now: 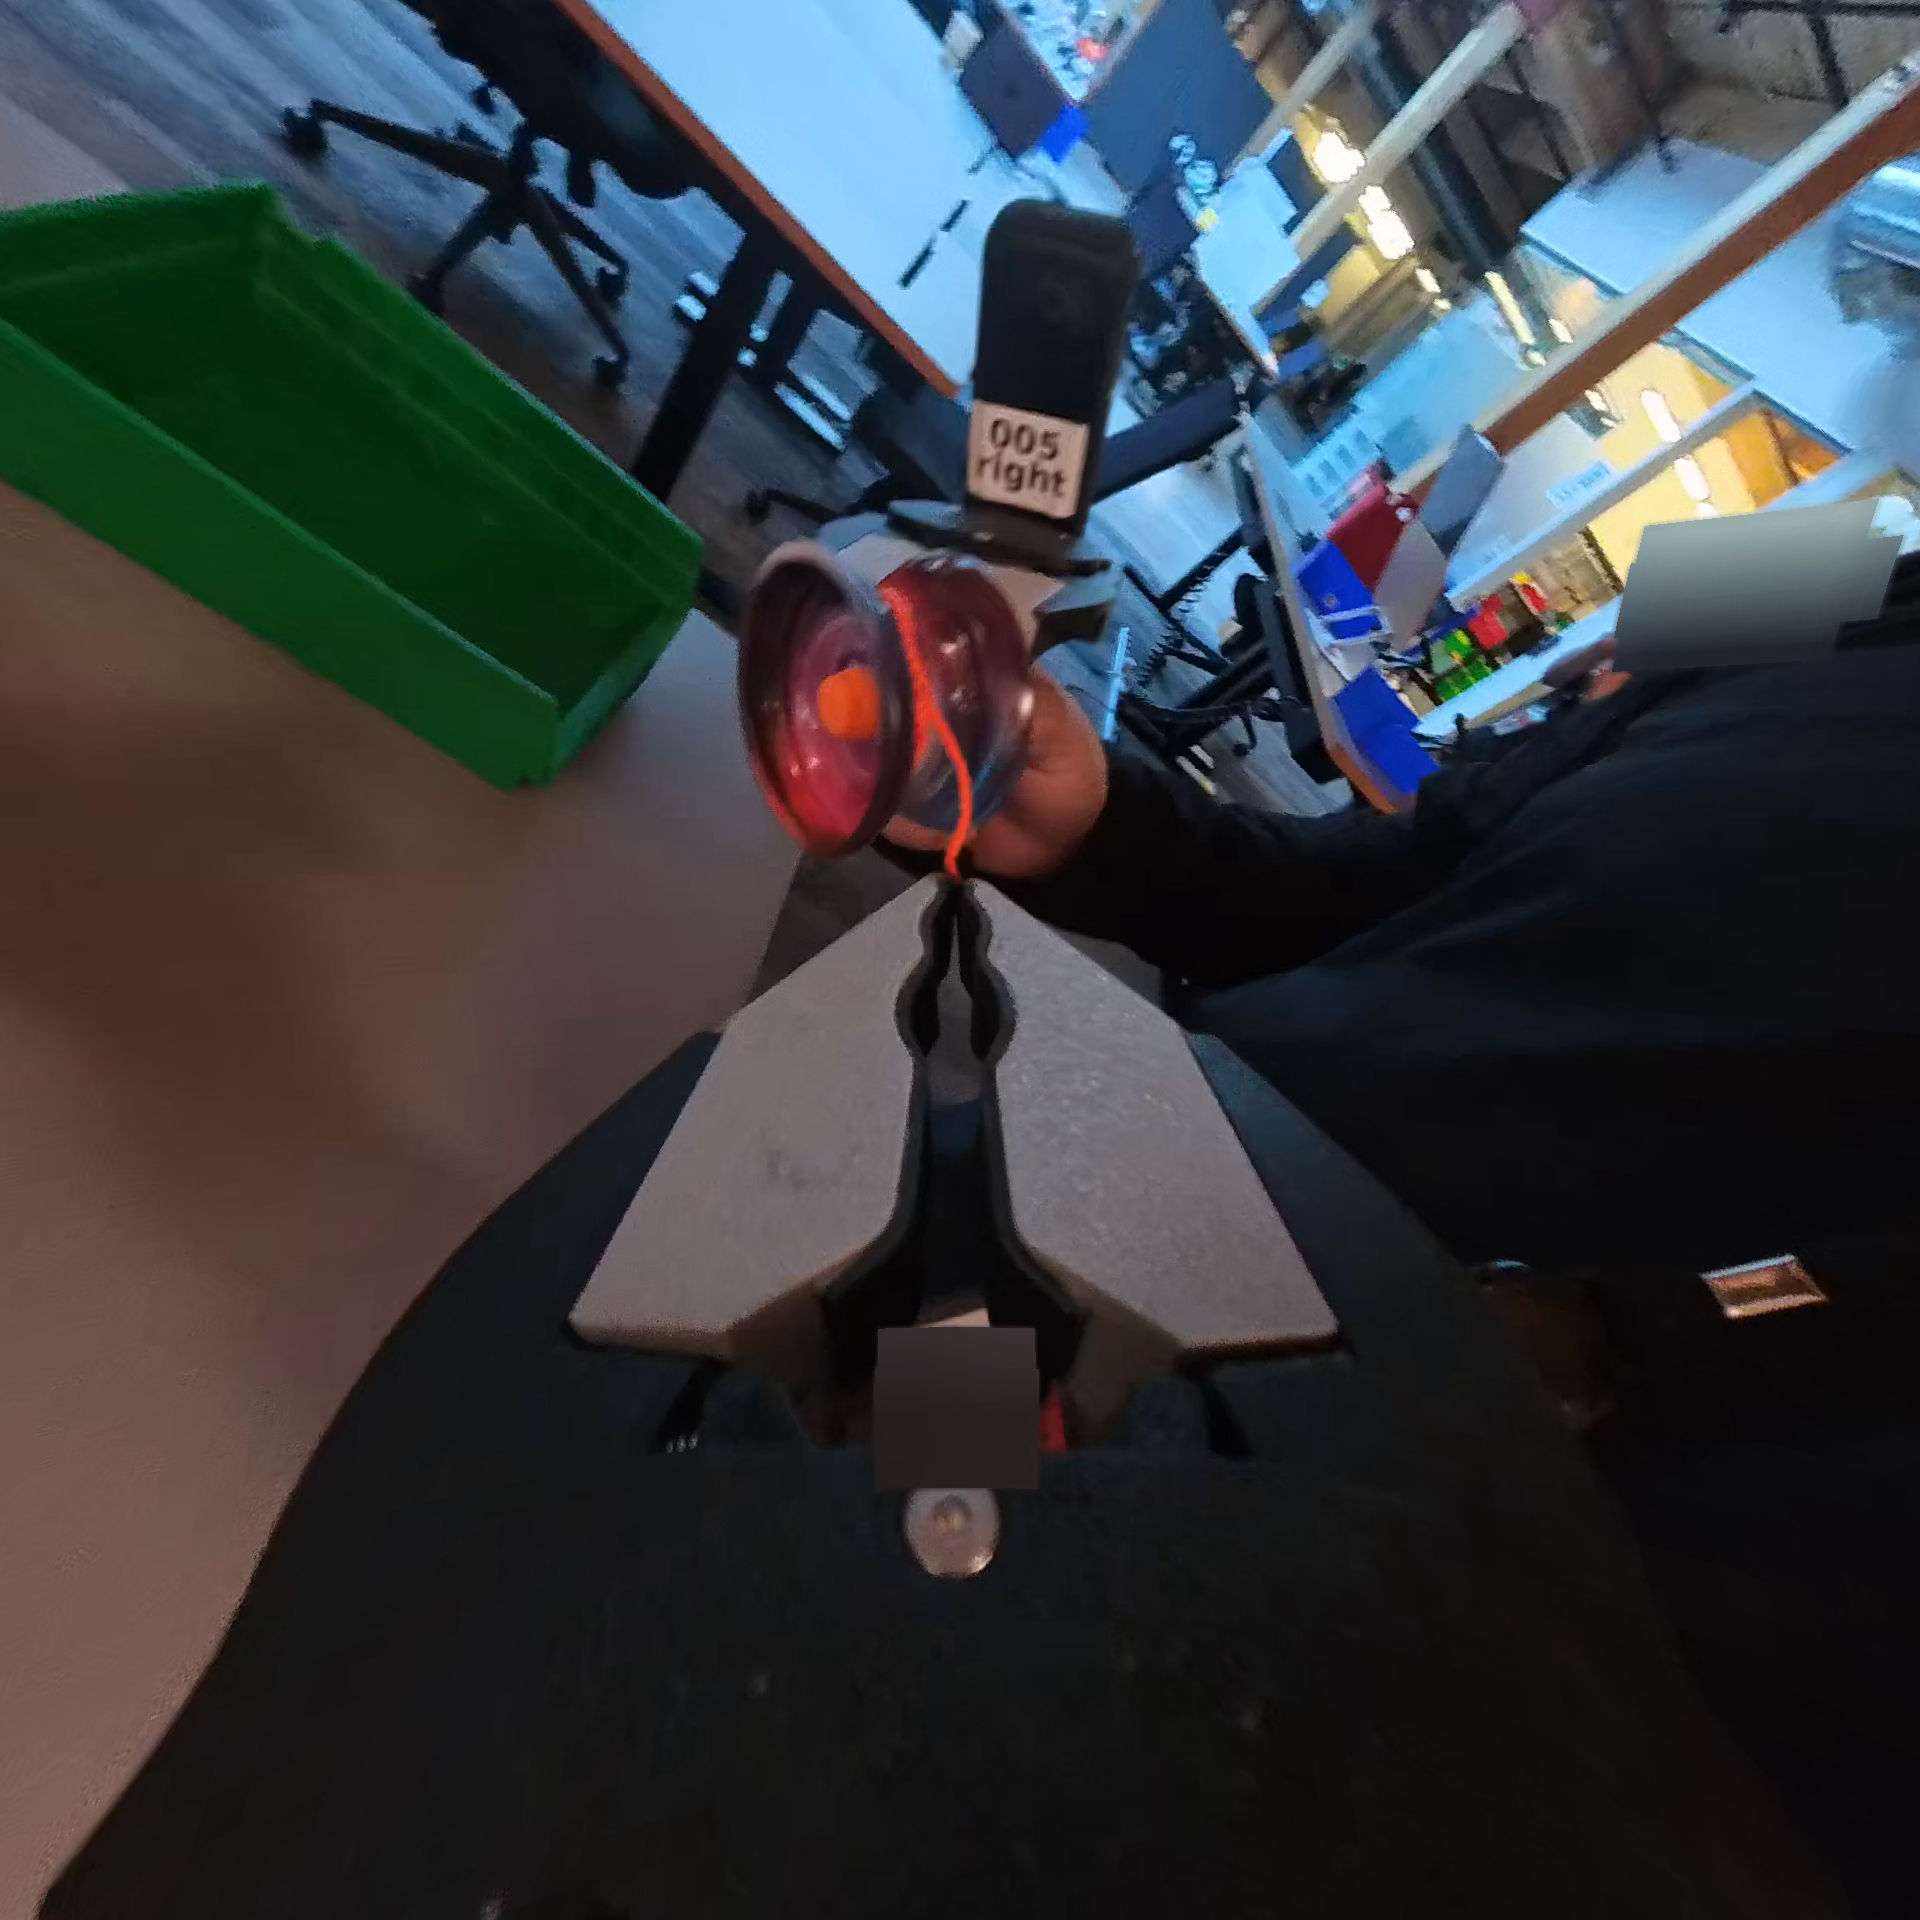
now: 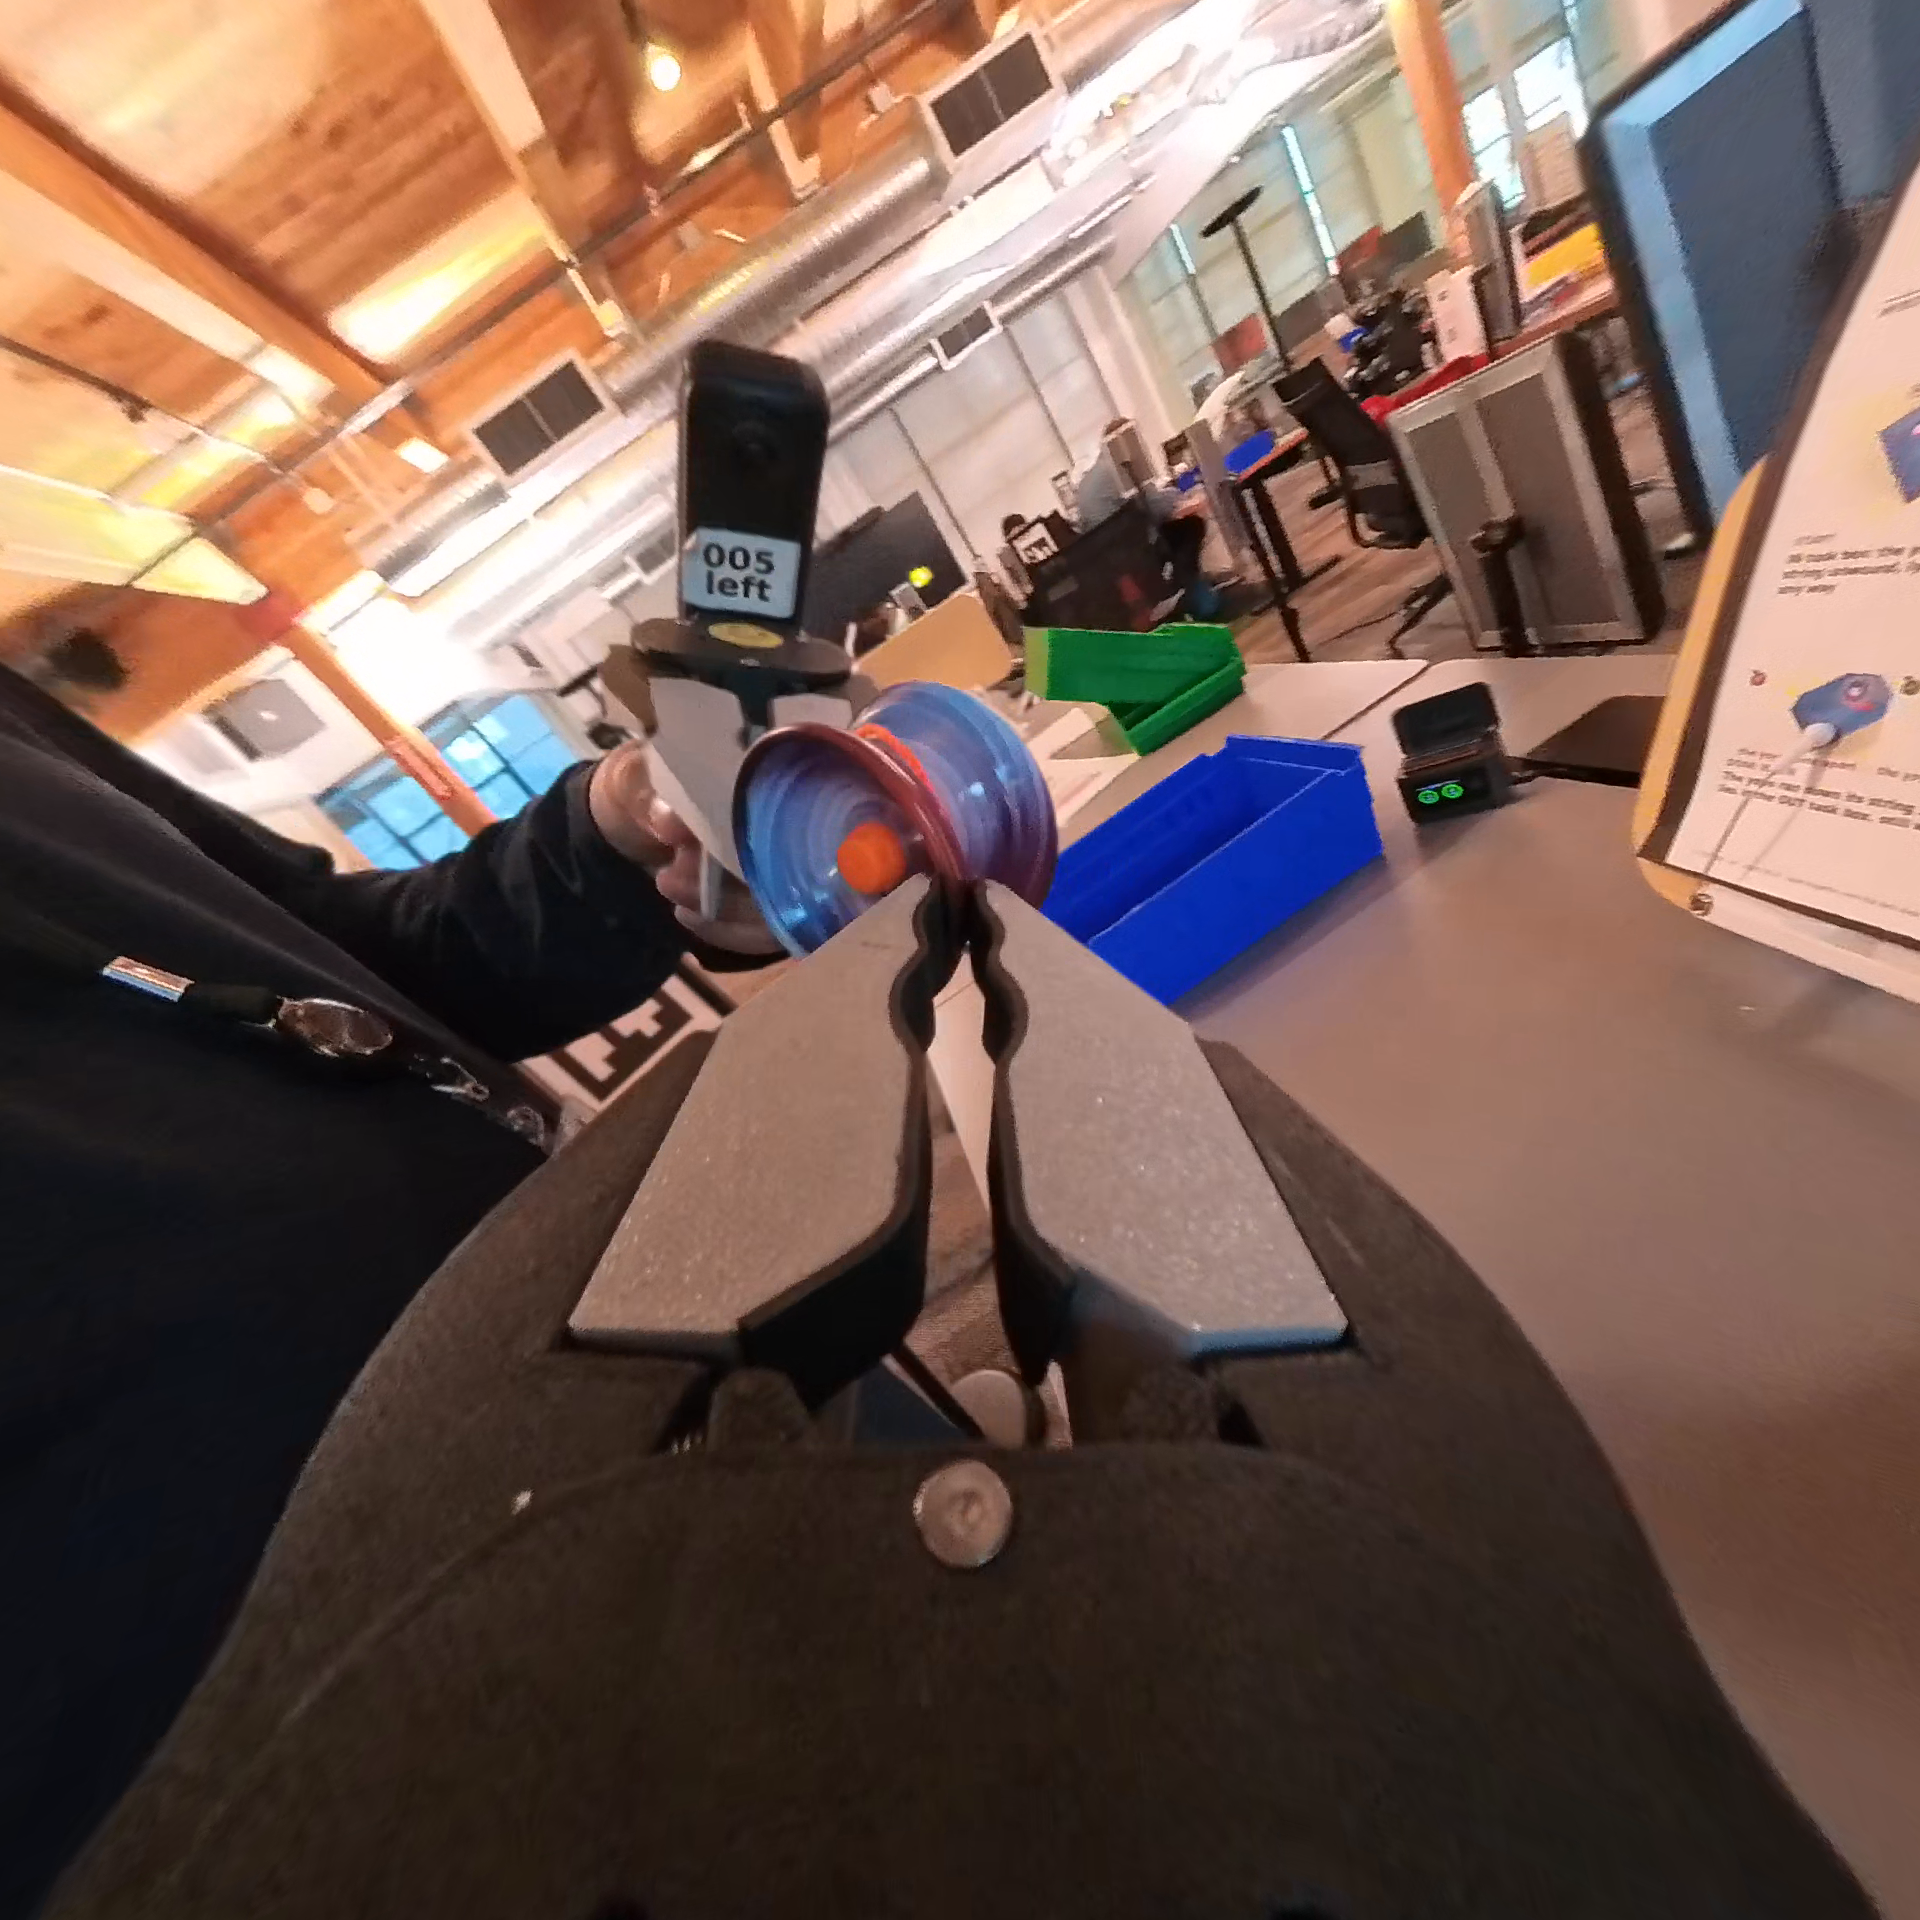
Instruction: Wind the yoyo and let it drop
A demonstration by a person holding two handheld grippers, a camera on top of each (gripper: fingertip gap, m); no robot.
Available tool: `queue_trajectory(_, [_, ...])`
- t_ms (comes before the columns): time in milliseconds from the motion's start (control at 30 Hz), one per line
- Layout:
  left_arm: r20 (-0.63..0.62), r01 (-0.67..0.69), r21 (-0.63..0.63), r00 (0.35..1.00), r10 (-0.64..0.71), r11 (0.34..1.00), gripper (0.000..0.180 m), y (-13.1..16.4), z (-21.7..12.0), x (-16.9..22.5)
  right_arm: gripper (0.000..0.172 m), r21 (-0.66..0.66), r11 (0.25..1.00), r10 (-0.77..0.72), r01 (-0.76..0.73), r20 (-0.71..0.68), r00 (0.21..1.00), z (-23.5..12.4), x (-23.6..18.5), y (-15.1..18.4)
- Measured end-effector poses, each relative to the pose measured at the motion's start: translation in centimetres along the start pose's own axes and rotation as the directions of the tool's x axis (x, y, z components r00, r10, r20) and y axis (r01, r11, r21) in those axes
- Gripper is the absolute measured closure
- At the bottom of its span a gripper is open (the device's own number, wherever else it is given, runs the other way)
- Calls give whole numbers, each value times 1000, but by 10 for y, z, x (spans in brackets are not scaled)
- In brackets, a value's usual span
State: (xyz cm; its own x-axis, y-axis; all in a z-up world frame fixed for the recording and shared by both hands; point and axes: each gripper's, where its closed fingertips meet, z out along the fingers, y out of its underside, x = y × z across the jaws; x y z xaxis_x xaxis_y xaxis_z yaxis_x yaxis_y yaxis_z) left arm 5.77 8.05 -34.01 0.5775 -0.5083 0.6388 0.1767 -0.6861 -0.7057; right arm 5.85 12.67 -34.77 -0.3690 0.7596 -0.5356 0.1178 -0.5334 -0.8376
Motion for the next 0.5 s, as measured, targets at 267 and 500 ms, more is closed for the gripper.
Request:
queue_trajectory(267, [-41,74,-87,996,-78,993,147,26,21,5,172,6,1000,29,-30,153,988,-4,-9,-1])
queue_trajectory(500, [-67,-72,-18,995,71,997,150,2,-2,22,172,-31,999,-29,33,129,991,-3,-34,7])
